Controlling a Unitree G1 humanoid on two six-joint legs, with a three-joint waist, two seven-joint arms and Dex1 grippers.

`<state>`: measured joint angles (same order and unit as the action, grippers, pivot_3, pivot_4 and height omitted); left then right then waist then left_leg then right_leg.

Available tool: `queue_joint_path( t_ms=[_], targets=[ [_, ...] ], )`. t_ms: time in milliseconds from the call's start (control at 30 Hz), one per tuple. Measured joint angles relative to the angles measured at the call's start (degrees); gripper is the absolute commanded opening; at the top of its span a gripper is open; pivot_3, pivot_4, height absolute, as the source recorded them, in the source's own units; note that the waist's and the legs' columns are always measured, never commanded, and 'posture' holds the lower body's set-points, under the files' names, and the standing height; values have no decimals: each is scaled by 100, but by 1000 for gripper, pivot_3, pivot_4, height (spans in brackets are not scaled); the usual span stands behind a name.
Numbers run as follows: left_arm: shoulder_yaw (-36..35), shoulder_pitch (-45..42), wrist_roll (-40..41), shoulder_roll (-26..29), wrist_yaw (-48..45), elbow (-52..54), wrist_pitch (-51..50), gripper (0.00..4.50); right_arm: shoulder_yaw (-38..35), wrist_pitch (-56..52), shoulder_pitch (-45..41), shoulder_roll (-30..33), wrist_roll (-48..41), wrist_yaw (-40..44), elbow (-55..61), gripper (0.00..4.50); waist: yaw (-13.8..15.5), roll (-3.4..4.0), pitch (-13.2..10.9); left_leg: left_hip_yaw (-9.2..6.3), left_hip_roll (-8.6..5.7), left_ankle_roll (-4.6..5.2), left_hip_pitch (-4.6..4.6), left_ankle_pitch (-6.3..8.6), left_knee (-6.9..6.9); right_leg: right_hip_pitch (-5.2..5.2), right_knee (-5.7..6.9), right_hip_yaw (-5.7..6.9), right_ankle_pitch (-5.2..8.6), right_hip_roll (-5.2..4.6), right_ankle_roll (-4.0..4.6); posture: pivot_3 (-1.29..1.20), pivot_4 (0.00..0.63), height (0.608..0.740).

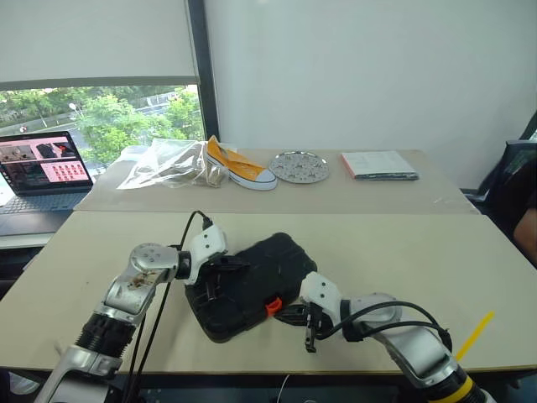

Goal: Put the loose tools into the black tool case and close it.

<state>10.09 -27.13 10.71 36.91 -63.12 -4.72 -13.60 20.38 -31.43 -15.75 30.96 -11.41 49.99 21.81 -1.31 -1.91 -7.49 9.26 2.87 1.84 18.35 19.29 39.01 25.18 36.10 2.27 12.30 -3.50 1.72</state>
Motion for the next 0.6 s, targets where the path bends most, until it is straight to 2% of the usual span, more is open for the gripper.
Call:
queue_joint_path(
  t_ms=[200,300,400,467,500,567,600],
  targets=[
    [-170,187,45,-93,38,-132,368,0,-353,157,-110,-114,-159,-43,160,39,-28,21,12,-7,5,-31,-9,-19,-27,0,3,5,5,8,8,0,150,740],
    [-594,543,494,-280,31,-85,629,0,-696,381,296,50,-369,65,397,39,42,31,15,-9,5,-21,-8,-13,-31,20,-7,11,9,5,14,0,150,740],
    [-1240,1034,1039,-107,-94,115,733,682,-1439,603,1011,501,-717,324,509,769,23,28,12,1,1,-59,5,-33,-27,44,-5,5,-5,6,43,0,150,740],
    [-1671,1583,1235,393,-204,176,683,1360,-1976,896,1401,732,-915,532,495,1416,-29,27,6,6,2,-65,9,-25,-38,67,-9,6,0,12,45,0,150,740],
    [-1963,1857,1308,502,-259,252,755,1627,-2200,1118,1581,836,-917,618,428,1723,-38,23,4,6,0,-65,12,-24,-46,73,-8,6,8,9,42,0,150,740],
    [-2354,2254,1385,764,-354,260,951,2501,-2521,1496,1727,939,-915,726,230,2548,-38,23,-1,12,-2,-66,9,-21,-55,78,-8,10,18,8,39,0,150,740],
    [-2529,2499,1391,851,-396,245,1071,2718,-2650,1746,1759,945,-915,785,102,2783,-21,25,-4,14,-6,-65,10,-21,-60,80,-9,10,20,6,37,0,150,740]
  ],
)
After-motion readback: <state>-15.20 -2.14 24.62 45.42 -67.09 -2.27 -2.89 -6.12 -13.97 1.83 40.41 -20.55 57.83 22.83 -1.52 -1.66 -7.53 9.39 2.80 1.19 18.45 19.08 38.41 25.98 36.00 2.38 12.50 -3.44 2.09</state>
